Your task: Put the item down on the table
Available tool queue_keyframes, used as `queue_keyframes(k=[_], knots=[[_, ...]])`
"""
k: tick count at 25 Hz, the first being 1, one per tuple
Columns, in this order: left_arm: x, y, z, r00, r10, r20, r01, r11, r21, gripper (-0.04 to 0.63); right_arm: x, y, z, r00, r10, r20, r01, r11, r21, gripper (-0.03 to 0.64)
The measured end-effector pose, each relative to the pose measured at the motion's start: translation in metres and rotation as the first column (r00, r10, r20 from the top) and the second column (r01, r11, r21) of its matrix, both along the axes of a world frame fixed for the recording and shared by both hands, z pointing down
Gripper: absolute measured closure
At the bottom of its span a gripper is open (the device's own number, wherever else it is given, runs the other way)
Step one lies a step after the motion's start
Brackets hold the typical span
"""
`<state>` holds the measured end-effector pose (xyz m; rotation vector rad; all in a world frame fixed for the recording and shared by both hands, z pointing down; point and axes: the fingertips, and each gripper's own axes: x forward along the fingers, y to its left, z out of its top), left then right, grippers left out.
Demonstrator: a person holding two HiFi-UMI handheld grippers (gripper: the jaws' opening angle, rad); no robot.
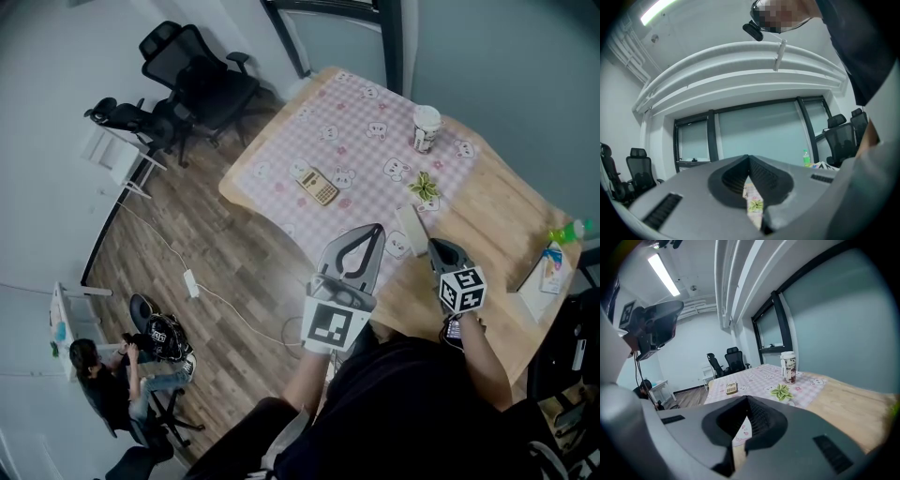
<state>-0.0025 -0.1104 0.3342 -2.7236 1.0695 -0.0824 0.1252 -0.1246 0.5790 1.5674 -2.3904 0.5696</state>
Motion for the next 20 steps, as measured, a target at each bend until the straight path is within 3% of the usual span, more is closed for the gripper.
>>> queue_keyframes(k=[7, 14, 17, 20], knots=[[-0.003, -0.004, 0.001, 0.999, -0.033, -0.002, 0.033, 0.999, -0.012, 0.597, -0.006, -0.001, -0.080, 0.998, -0.012, -0.060, 0.025, 0.973, 0.231, 0.600], [-0.001, -0.004, -0.001, 0.999, -0.032, 0.016, 0.032, 0.999, 0.009, 0.597, -0.017, 0.019, -0.201, 0.999, -0.017, -0.047, 0.038, 0.873, 0.486, 0.600], [0.001, -0.002, -0.002, 0.999, -0.025, 0.024, 0.025, 1.000, 0.019, 0.597, -0.013, 0.030, -0.235, 0.999, 0.006, -0.042, 0.018, 0.834, 0.551, 0.600], [0.003, 0.000, -0.003, 0.999, -0.019, 0.035, 0.018, 1.000, 0.026, 0.597, -0.010, 0.034, -0.248, 0.999, 0.019, -0.049, 0.012, 0.819, 0.574, 0.600]])
